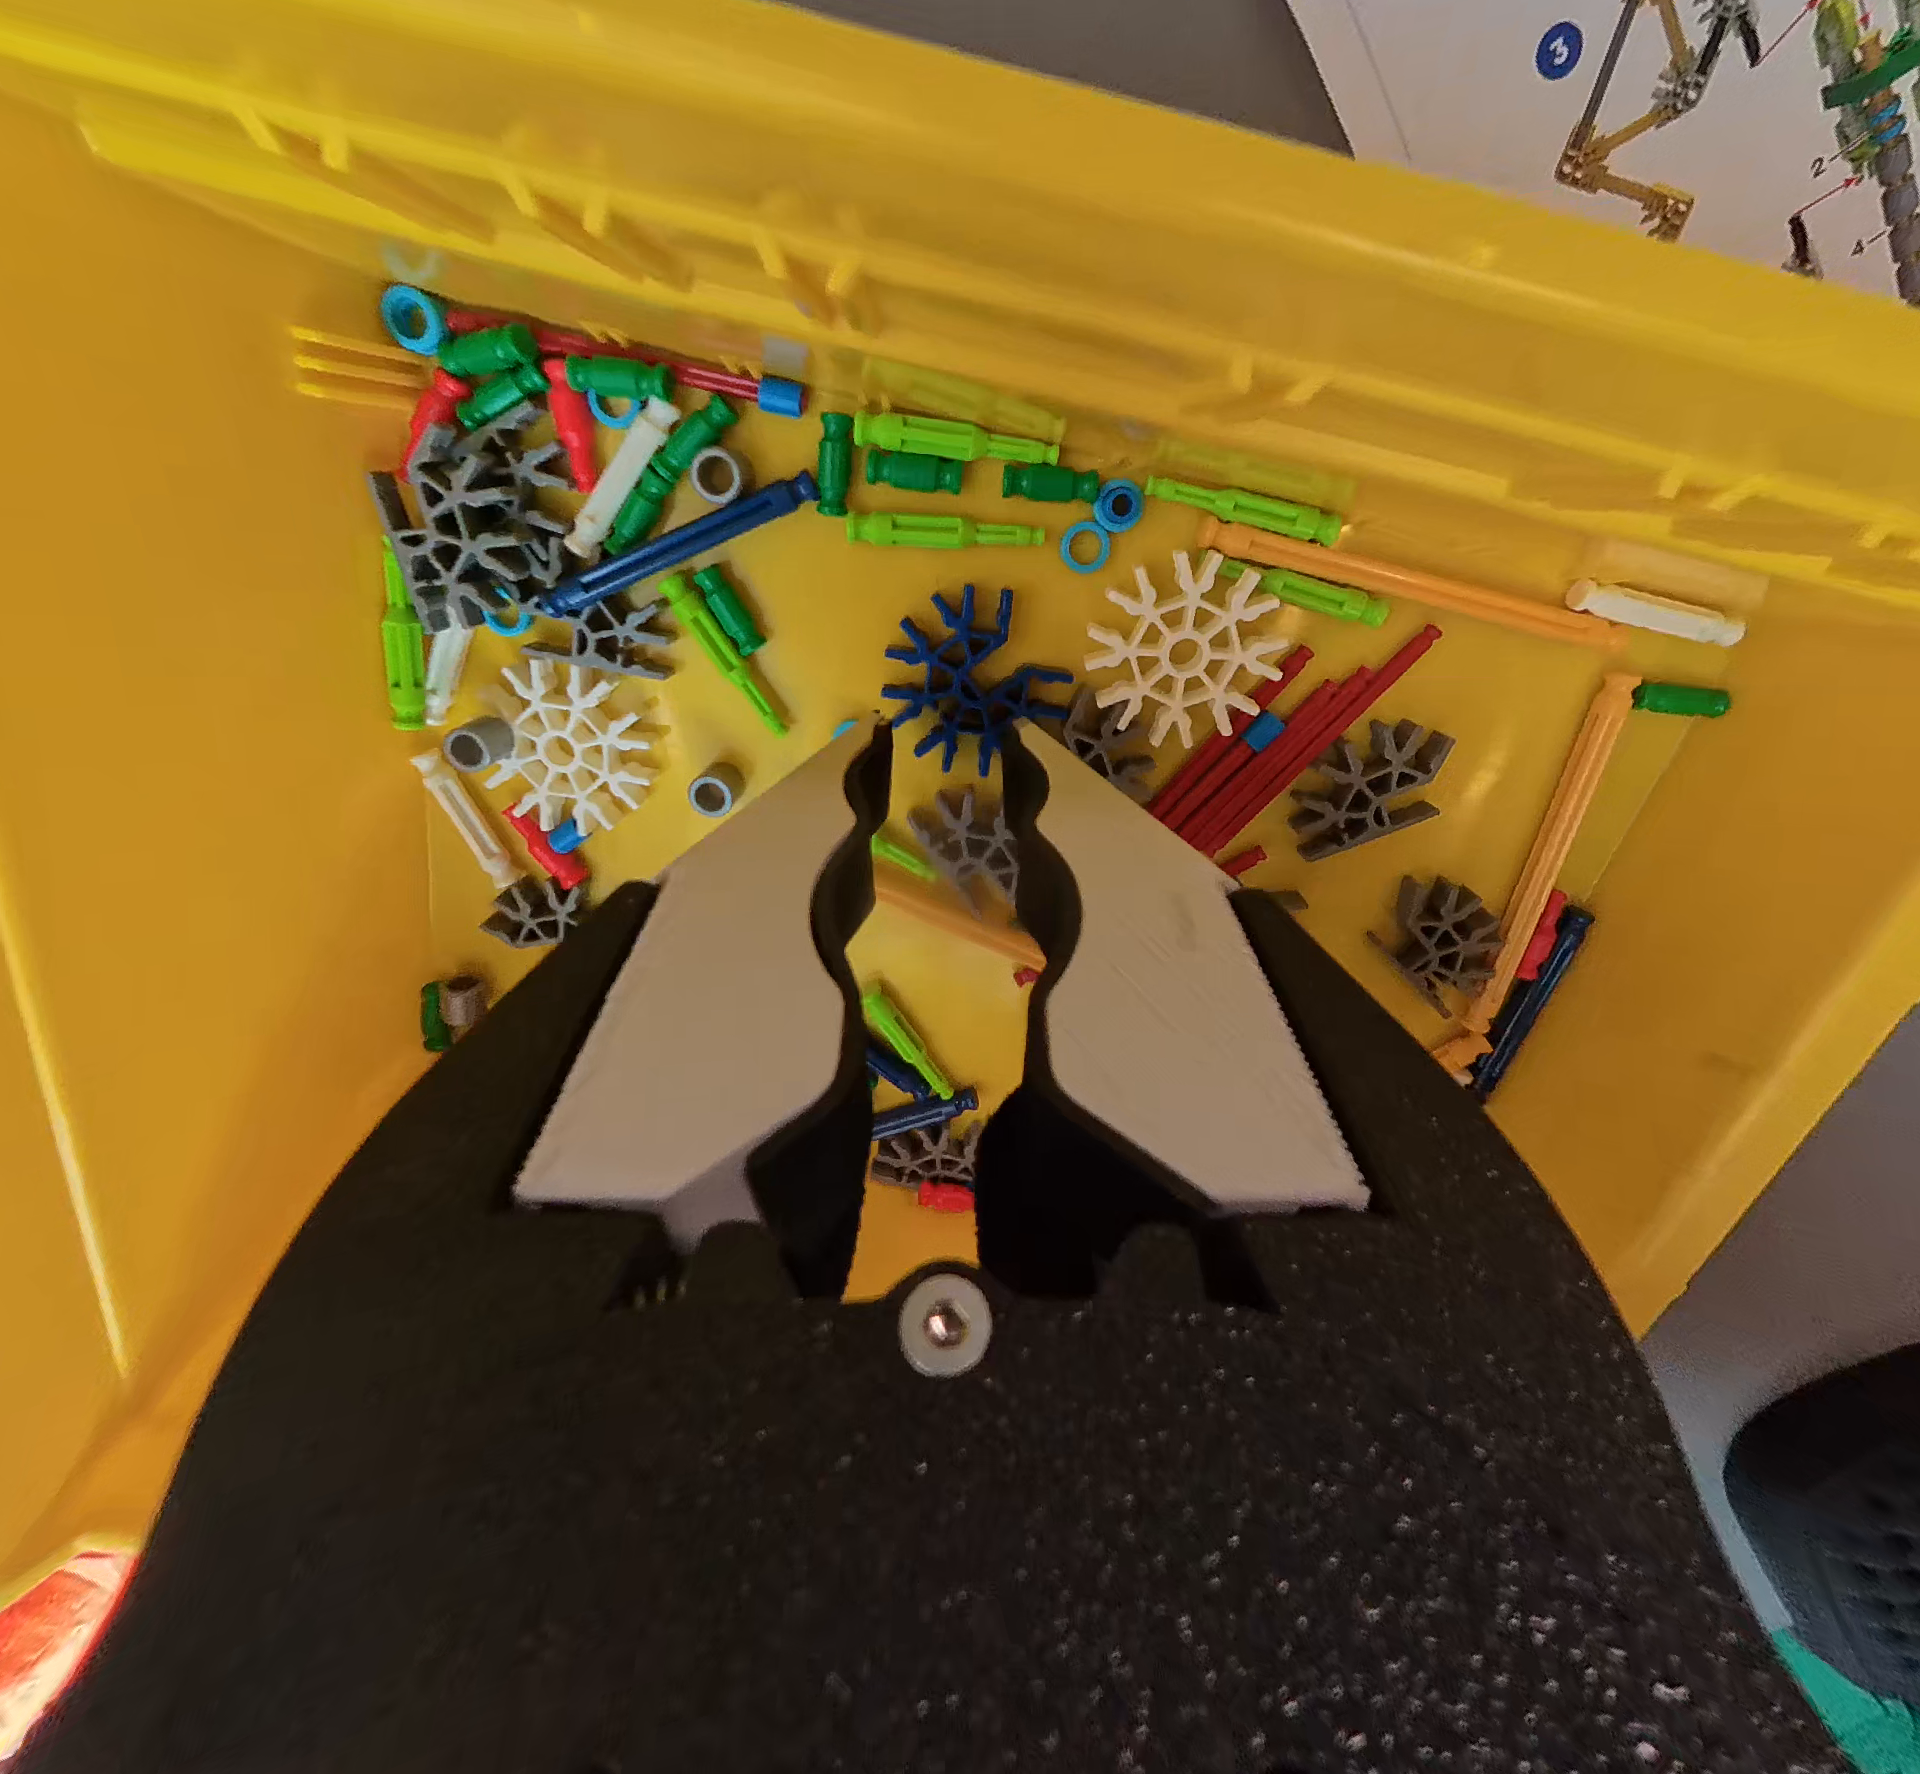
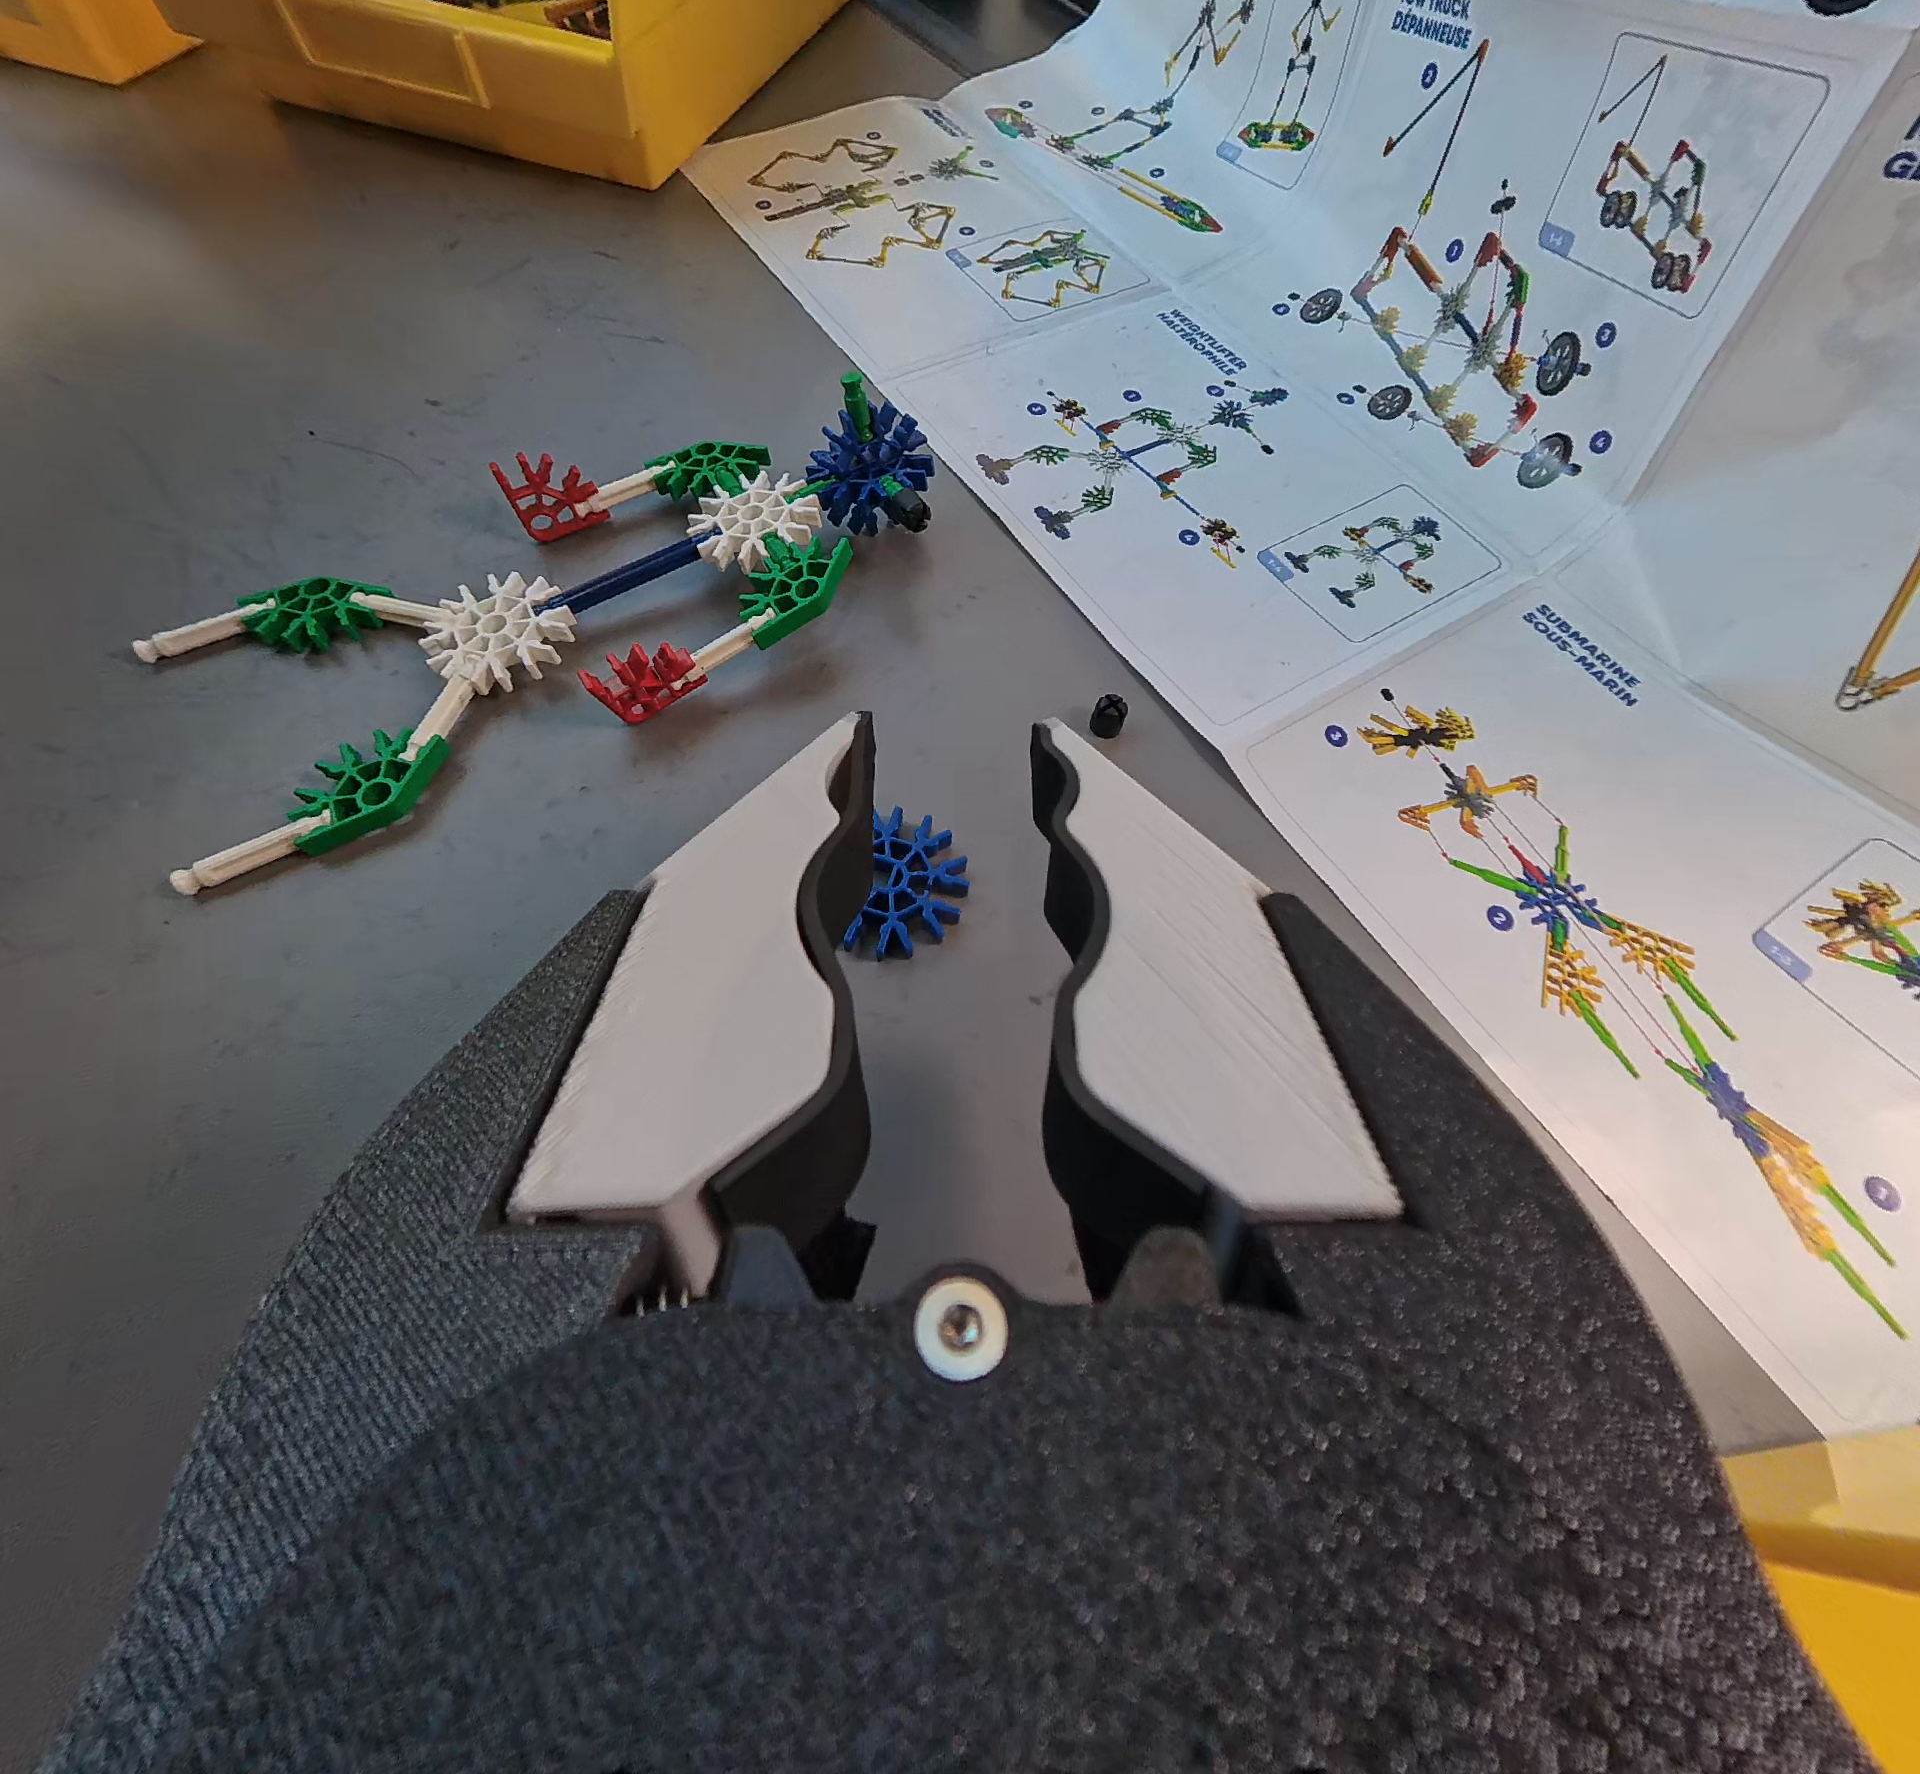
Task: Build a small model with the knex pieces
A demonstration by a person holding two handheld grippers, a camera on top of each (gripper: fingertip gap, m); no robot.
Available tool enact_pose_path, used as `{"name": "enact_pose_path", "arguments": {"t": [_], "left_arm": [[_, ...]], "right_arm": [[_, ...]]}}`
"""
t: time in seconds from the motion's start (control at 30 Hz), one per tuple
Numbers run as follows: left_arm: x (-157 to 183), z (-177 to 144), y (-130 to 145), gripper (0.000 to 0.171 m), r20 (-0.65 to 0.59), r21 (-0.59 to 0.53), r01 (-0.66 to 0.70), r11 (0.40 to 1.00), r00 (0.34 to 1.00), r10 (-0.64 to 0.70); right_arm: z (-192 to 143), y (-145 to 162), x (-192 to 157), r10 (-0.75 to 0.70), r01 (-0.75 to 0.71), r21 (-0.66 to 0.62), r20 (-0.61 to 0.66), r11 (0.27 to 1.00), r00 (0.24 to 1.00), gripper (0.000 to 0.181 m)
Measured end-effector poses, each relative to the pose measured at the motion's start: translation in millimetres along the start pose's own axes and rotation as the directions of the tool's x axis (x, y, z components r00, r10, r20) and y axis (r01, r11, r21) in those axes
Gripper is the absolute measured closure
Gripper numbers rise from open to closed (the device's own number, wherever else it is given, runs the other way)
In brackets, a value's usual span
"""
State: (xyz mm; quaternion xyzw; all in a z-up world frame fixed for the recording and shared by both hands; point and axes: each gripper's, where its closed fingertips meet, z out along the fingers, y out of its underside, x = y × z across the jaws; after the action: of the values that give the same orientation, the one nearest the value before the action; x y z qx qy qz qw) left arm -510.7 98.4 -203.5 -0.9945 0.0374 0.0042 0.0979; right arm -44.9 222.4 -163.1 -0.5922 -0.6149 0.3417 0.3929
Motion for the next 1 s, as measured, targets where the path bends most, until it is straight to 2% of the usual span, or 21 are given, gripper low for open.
{"name": "enact_pose_path", "arguments": {"t": [0.13, 0.2, 0.5, 0.67, 0.83, 0.93, 1.0], "left_arm": [[-13.1, -3.4, -6.6, 0.148, 0.072, 0.044, 0.015, 0.999, 0.997, -0.018], [-11.3, -2.5, -7.5, 0.146, 0.061, 0.048, 0.011, 0.999, 0.998, -0.014], [-8.7, 6.7, -1.6, 0.136, 0.115, -0.003, -0.105, 0.994, 0.988, 0.104], [4.5, 7.2, 1.2, 0.141, 0.05, -0.009, -0.127, 0.992, 0.991, 0.128], [18.5, 4.0, 3.9, 0.127, -0.018, -0.01, -0.181, 0.983, 0.983, 0.181], [26.4, 2.1, 2.0, 0.128, -0.07, 0.017, -0.175, 0.984, 0.982, 0.176], [28.0, 5.7, 7.0, 0.128, -0.078, -0.007, -0.192, 0.981, 0.978, 0.191]], "right_arm": [[0.1, 0.1, 0.0, 0.0, 0.0, -0.001, -0.001, 1.0, 1.0, 0.153], [0.0, 0.1, 0.1, 0.0, 0.0, -0.001, 0.0, 1.0, 1.0, 0.153], [0.8, 0.8, -1.0, -0.006, 0.006, -0.006, 0.003, 1.0, 1.0, 0.153], [1.1, 1.2, -1.7, -0.009, 0.009, -0.009, 0.005, 1.0, 1.0, 0.153], [1.5, 1.6, -2.8, -0.017, 0.017, -0.013, 0.006, 1.0, 1.0, 0.153], [1.5, 1.8, -2.8, -0.016, 0.016, -0.013, 0.007, 1.0, 1.0, 0.153], [1.7, 1.9, -3.1, -0.017, 0.017, -0.015, 0.007, 1.0, 1.0, 0.153]]}}
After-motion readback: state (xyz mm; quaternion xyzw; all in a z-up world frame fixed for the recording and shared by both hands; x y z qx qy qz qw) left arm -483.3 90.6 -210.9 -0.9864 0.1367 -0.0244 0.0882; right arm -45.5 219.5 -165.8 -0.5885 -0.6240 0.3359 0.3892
